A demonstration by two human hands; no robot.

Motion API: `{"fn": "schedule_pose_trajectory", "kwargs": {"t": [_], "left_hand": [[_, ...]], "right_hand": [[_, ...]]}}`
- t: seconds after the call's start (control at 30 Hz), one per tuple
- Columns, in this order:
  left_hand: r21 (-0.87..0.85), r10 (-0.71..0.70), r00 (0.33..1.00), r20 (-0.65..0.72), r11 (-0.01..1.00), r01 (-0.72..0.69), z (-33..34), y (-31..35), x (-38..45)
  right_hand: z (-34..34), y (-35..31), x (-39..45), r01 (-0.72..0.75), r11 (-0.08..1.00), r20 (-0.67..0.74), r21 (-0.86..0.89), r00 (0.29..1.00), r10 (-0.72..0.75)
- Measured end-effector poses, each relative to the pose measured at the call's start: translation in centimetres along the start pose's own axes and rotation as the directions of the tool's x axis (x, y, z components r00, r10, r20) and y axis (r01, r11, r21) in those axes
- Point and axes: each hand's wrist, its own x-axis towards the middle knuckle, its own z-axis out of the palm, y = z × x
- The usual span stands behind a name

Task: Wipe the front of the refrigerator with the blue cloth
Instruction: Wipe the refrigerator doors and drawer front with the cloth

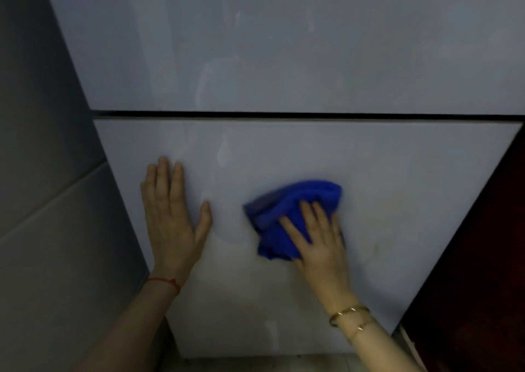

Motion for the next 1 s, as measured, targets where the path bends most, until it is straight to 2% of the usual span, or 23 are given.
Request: {"fn": "schedule_pose_trajectory", "kwargs": {"t": [0.03, 0.1, 0.17, 0.2, 0.27, 0.37, 0.47, 0.6, 0.7, 0.8, 0.9, 1.0], "left_hand": [[0.009, 0.011, 1.0, 0.005, 1.0, -0.011, -0.1, -0.2, 0.1], [0.024, 0.035, 0.999, 0.017, 0.999, -0.036, -0.3, -0.5, 0.1], [0.032, 0.048, 0.999, 0.02, 0.998, -0.049, -0.5, -0.7, 0.2], [0.029, 0.038, 0.999, 0.013, 0.999, -0.038, -0.7, -0.8, 0.2], [0.015, -0.004, 1.0, 0.002, 1.0, 0.004, -0.9, -1.1, 0.3], [0.015, -0.023, 1.0, 0.014, 1.0, 0.023, -1.0, -1.5, 0.3], [0.022, -0.009, 1.0, 0.01, 1.0, 0.009, -0.7, -1.7, 0.2], [0.032, 0.019, 1.0, 0.014, 0.999, -0.02, -0.4, -2.1, 0.2], [0.034, 0.048, 0.999, 0.018, 0.998, -0.049, -0.5, -2.4, 0.2], [0.036, 0.051, 0.999, 0.013, 0.998, -0.052, -0.3, -2.5, 0.1], [0.028, 0.059, 0.998, 0.008, 0.998, -0.06, -0.2, -2.6, 0.0], [0.028, 0.059, 0.998, 0.005, 0.998, -0.059, -0.2, -2.7, 0.0]], "right_hand": [[0.0, 1.5, -1.6, -0.047, 0.999, 0.016, -0.01, 0.999, 0.047], [-1.0, 4.1, -2.8, -0.236, 0.971, -0.022, 0.027, 0.971, 0.237], [-2.3, 5.4, -0.9, -0.438, 0.89, -0.084, 0.126, 0.889, 0.45], [-3.1, 5.5, 0.9, -0.488, 0.852, -0.108, 0.19, 0.852, 0.512], [-4.3, 4.9, 5.0, -0.452, 0.852, -0.188, 0.263, 0.842, 0.505], [-5.0, 2.0, 9.2, -0.246, 0.954, -0.232, 0.17, 0.931, 0.281], [-3.8, -1.5, 9.2, -0.035, 0.996, -0.16, 0.077, 0.986, 0.047], [-0.6, -1.8, 1.3, 0.081, 0.997, 0.003, -0.004, 0.997, -0.081], [-0.1, 2.4, -4.1, -0.055, 0.997, 0.074, -0.051, 0.995, 0.059], [-1.3, 6.0, -3.5, -0.216, 0.976, -0.009, -0.008, 0.976, 0.216], [-2.6, 6.2, 0.5, -0.363, 0.923, -0.114, 0.129, 0.919, 0.378], [-2.4, 5.0, 1.5, -0.393, 0.895, -0.133, 0.21, 0.896, 0.424]]}}
